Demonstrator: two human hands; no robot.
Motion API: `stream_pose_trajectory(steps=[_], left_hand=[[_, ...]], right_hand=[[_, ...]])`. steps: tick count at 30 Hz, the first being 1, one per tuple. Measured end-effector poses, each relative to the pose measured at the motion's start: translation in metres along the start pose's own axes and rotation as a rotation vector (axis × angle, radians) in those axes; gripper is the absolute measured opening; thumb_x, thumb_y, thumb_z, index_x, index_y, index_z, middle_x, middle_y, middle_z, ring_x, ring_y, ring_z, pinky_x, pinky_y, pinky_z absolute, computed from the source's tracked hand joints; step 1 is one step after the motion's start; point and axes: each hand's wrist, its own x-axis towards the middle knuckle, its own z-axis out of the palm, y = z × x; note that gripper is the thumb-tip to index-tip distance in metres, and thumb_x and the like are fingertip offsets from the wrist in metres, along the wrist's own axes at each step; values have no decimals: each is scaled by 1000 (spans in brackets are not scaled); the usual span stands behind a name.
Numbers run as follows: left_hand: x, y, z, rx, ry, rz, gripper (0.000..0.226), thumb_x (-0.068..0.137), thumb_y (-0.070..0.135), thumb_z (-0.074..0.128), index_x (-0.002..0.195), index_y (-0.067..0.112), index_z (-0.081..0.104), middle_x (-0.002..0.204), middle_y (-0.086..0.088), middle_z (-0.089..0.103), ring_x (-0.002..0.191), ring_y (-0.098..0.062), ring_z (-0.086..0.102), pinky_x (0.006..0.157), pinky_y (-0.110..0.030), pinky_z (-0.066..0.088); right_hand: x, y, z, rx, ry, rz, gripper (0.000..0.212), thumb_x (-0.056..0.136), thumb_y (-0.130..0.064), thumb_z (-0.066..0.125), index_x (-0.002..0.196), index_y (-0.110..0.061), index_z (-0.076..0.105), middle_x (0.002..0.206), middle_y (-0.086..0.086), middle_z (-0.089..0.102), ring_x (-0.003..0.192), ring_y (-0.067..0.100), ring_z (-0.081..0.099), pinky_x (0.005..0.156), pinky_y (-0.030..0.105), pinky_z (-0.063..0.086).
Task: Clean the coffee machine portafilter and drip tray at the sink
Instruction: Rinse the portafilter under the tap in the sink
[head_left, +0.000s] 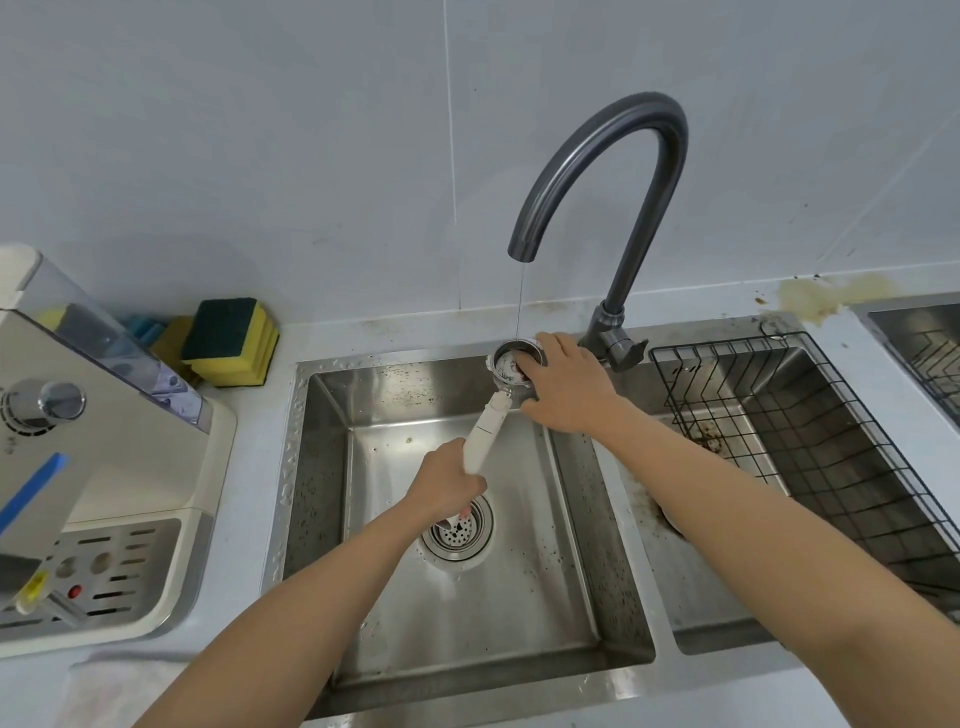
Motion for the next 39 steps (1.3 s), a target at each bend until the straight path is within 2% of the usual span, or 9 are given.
stream_pose_trajectory(steps=[5,11,14,21,26,29,33,37,39], left_hand=[[3,-2,-1,21,25,-3,19,76,5,52,91,14,45,73,-3,54,37,-12,51,41,-28,44],[7,-3,-2,62,41,6,17,78,7,53,90,14,44,77,-4,53,37,-13,52,37,-25,41],[7,-3,-2,50,40,10,17,78,7,53,91,15,44,79,-5,53,38,-13,53,37,-25,42],[5,-6,-4,29,-37,4,19,78,5,53,92,16,45,73,-2,53,38,-11,51,36,-24,40],[5,-9,-8,10,-63,8,19,78,2,54,92,12,46,68,0,51,32,-6,49,38,-18,41],[6,-10,-9,39,-13,1,17,78,2,54,88,13,45,69,1,49,37,-12,50,34,-20,38],[10,-8,-5,15,44,-14,16,78,3,55,87,11,44,71,-1,49,41,-15,49,37,-23,38],[13,-8,-5,-2,52,-23,17,78,4,54,89,11,44,71,-3,50,39,-14,50,37,-24,40],[13,-8,-4,-11,53,-24,17,78,3,53,89,12,43,70,-2,50,39,-14,51,37,-25,42]], right_hand=[[4,4,-4,29,-96,-45,59,85,-34,48,141,-31,29,154,13,9,141,31,6,111,45,20],[6,6,-7,-41,-54,6,60,85,-33,47,141,-27,27,154,13,7,142,32,6,111,47,24],[6,-1,-6,15,-95,-58,63,85,-30,49,143,-31,25,155,15,4,142,31,4,112,45,22],[6,8,-12,-15,-110,-163,51,87,-25,48,137,-32,40,155,12,7,142,29,10,112,44,23],[7,16,-12,-130,-89,-70,51,91,-28,41,141,-35,31,155,12,7,142,31,6,113,47,19],[6,12,-11,-155,-54,-48,45,90,-26,41,135,-28,42,154,13,12,141,32,8,112,46,18],[9,2,-11,-63,30,-62,36,87,-22,45,119,-11,57,145,13,30,136,30,21,104,41,29],[12,-5,-10,143,-17,-61,35,82,-18,51,116,-11,59,142,12,31,135,29,21,107,39,29],[13,-9,-9,237,-64,-46,43,81,-19,53,124,-16,55,146,13,25,137,29,16,110,39,24]])
